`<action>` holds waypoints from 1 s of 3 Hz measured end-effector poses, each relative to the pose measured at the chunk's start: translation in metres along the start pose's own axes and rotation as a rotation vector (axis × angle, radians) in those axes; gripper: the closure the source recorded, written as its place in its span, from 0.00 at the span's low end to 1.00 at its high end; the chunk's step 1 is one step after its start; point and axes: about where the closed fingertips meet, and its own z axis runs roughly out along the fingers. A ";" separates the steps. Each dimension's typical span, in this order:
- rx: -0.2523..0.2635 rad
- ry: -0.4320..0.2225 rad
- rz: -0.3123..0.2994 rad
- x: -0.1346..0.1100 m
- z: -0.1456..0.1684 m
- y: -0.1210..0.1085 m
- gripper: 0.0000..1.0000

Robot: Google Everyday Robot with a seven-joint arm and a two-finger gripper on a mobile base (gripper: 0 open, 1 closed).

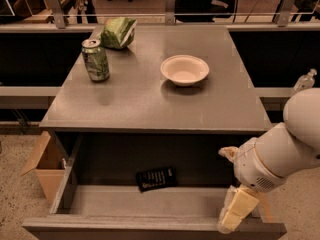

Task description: Pick rxbar chocolate from top drawer and place on counter

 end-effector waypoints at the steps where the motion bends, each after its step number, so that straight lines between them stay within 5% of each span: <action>1: 0.021 -0.043 0.000 0.003 0.010 -0.010 0.00; 3: 0.102 -0.152 -0.021 0.001 0.039 -0.030 0.00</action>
Offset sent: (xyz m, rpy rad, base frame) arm 0.0379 0.0073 -0.0431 0.1565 -0.1607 -0.0288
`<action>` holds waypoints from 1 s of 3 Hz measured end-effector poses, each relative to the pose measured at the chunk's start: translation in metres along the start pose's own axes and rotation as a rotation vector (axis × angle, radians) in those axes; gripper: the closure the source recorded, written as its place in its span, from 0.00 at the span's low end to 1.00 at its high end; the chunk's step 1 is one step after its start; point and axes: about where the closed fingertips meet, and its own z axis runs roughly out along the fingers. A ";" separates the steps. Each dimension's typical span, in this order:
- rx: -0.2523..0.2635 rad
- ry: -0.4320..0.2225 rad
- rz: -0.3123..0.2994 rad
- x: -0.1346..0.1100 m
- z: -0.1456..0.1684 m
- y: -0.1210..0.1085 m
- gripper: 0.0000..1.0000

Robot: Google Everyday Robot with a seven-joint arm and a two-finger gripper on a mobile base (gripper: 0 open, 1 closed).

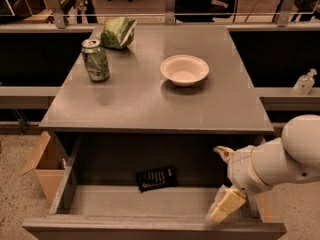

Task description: Pick rxbar chocolate from top drawer and place on counter

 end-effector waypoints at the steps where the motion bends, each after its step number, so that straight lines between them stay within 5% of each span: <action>1: 0.056 -0.057 0.023 0.002 0.014 -0.006 0.00; 3: 0.129 -0.184 0.085 -0.006 0.043 -0.029 0.00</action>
Offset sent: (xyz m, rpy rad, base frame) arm 0.0373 0.0139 -0.0372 0.1657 -0.1227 -0.1693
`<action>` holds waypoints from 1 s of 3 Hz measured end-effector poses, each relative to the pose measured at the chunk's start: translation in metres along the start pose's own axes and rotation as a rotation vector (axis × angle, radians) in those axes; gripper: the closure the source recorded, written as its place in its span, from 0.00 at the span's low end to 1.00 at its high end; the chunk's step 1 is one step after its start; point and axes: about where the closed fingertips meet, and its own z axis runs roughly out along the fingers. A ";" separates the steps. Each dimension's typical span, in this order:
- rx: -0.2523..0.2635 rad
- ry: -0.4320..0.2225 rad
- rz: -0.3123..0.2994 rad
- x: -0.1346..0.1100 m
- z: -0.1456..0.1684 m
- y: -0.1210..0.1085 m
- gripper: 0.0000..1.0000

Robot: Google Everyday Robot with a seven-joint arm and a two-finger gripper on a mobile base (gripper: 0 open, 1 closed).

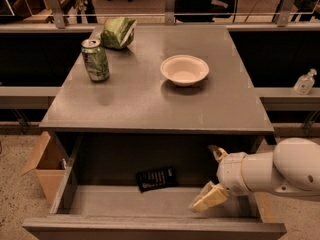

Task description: Pick rxbar chocolate from top drawer and place on counter

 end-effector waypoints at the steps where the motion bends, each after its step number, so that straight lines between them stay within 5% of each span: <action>1: -0.007 -0.039 0.008 -0.008 0.020 -0.006 0.00; 2: -0.025 -0.006 0.008 -0.018 0.075 0.000 0.00; 3: -0.025 -0.007 0.008 -0.018 0.076 0.000 0.00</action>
Offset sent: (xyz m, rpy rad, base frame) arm 0.0369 0.0573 -0.0482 0.0461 0.0490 0.0406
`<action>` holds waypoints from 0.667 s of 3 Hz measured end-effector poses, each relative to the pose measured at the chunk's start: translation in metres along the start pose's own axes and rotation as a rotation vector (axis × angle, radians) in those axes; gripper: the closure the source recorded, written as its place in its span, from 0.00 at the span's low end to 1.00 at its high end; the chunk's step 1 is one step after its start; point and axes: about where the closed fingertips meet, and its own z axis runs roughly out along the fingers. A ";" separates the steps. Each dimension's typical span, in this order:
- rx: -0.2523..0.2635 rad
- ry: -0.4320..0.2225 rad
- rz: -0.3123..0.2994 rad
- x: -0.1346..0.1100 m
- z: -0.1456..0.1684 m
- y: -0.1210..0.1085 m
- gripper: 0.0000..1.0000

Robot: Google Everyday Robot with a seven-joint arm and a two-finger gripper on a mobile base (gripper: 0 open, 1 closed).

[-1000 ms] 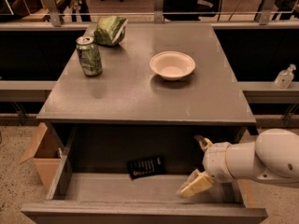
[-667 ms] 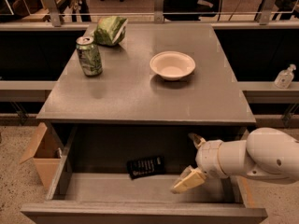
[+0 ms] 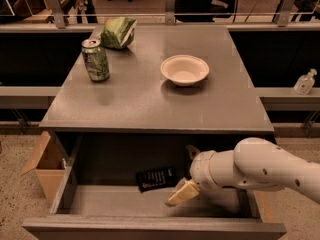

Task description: Pick rxbar chocolate from top drawer and place on counter

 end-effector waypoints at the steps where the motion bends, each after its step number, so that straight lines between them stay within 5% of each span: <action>1: -0.006 -0.035 -0.013 -0.007 0.007 -0.002 0.00; 2: -0.029 -0.055 -0.040 -0.015 0.021 -0.002 0.00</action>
Offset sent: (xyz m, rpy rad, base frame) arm 0.0204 0.0396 -0.0086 0.0595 -0.0404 0.0957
